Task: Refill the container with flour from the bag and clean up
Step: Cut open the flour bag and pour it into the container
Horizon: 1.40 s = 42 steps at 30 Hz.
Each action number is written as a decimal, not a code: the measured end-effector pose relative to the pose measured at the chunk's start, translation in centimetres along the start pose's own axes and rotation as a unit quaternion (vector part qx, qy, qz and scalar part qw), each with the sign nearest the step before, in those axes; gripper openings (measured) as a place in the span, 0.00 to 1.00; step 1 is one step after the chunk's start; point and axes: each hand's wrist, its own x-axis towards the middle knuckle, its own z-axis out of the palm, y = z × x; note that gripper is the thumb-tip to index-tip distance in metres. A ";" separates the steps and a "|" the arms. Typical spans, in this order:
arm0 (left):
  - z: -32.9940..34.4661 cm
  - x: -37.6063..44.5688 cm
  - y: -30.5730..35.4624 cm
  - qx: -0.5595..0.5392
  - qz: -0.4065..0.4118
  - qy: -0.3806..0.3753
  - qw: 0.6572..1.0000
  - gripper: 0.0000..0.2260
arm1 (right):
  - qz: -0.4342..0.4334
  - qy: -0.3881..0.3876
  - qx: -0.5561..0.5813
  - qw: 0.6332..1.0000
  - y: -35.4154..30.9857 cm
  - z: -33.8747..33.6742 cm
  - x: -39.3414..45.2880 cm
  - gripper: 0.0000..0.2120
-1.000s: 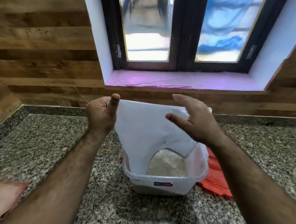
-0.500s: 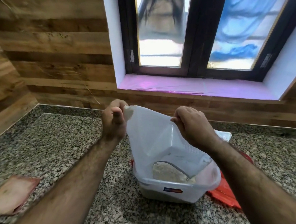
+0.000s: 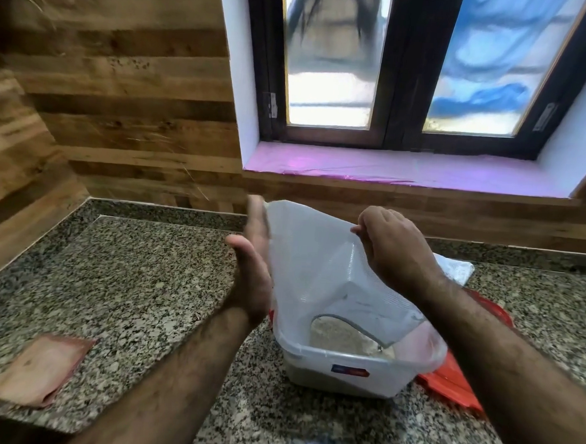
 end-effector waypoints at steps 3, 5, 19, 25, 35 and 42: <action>0.1 -0.6 -0.8 0.039 -0.023 0.034 0.998 0.61 | 0.018 0.002 -0.006 1.000 0.3 -0.3 -0.3 0.09; -0.1 -0.4 -1.7 0.056 -0.002 0.096 0.994 0.60 | 0.013 0.006 -0.007 1.000 0.0 -0.6 -0.3 0.09; -0.5 -0.2 1.3 0.333 0.152 0.025 0.930 0.60 | -0.021 -0.016 0.004 1.000 -0.5 -1.8 -0.8 0.09; -0.8 1.6 3.1 0.641 0.183 -0.163 0.727 0.57 | -0.052 -0.049 0.012 0.997 -0.9 -2.3 -0.3 0.09; 0.5 3.0 4.0 0.631 0.271 -0.106 0.719 0.51 | -0.074 -0.084 0.004 0.994 -2.1 -4.4 1.4 0.10; 0.5 7.1 2.5 0.667 0.318 -0.104 0.666 0.31 | -0.080 -0.141 0.009 0.987 -3.4 -6.2 2.6 0.07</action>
